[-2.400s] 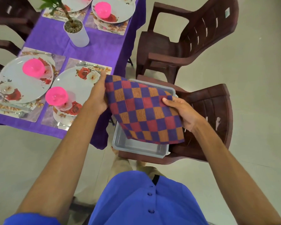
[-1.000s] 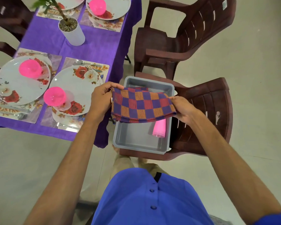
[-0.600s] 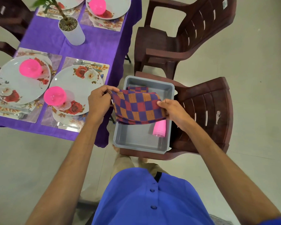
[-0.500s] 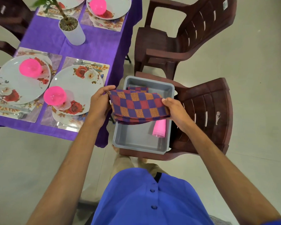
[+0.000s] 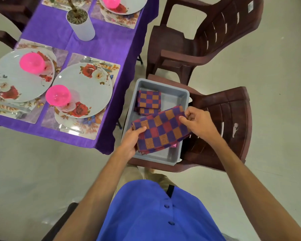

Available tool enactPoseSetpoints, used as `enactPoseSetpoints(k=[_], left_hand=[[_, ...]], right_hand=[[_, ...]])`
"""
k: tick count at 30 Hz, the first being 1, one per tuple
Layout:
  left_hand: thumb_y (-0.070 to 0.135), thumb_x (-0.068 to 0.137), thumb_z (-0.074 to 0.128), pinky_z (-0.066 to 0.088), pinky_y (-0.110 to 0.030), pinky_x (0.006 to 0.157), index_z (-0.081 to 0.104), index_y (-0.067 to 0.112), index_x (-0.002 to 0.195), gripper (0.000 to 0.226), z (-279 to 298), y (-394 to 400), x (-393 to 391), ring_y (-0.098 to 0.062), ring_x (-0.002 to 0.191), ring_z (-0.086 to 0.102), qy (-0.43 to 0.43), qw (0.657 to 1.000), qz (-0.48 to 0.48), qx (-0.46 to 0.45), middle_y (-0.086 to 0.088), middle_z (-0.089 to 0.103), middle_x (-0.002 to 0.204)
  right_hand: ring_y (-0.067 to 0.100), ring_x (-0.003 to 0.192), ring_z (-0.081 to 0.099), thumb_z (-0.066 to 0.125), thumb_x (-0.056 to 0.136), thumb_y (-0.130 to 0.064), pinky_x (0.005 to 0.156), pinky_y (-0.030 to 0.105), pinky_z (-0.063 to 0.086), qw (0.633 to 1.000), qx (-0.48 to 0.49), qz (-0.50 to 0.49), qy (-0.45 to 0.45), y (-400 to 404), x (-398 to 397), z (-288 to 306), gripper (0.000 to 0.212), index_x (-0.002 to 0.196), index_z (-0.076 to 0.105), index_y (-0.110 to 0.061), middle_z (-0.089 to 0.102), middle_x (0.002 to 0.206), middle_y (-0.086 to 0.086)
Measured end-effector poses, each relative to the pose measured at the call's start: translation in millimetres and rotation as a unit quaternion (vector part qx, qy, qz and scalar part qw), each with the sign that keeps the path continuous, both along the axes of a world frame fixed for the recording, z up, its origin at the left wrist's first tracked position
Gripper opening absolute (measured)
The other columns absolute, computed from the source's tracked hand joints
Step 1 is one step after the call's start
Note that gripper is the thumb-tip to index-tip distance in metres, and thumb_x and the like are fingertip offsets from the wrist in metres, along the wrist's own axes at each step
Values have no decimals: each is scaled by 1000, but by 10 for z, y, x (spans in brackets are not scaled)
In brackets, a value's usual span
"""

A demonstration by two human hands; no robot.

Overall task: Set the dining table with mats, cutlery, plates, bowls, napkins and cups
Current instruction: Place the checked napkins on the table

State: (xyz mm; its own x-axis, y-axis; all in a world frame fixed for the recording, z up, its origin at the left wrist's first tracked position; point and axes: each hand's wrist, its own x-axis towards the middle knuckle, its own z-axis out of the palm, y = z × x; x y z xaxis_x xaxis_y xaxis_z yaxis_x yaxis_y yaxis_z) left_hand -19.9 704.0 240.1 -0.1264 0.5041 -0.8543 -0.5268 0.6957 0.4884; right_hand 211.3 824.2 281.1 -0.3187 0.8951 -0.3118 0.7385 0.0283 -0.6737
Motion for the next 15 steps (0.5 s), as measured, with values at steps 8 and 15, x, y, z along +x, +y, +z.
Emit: enactPoseSetpoints(k=[8,15], left_hand=[[6,89,79,66,-37,74,62,12,130,45,29,100,-247,-24,100,78,18,999,-3,31,-7,79,113],[7,92,74,64,-34,70,67,13,126,35,0,7,-170,-26,99,77,50,998,29,28,-8,80,111]], right_hand=[[20,80,70,75,95,-26,57,25,52,970,-205,-126,37,2,128,-171,24,85,58,-12,68,85,5],[5,68,59,72,94,-21,54,14,42,997,31,-38,-52,-236,-185,-98,22,88,54,-12,65,79,-4]])
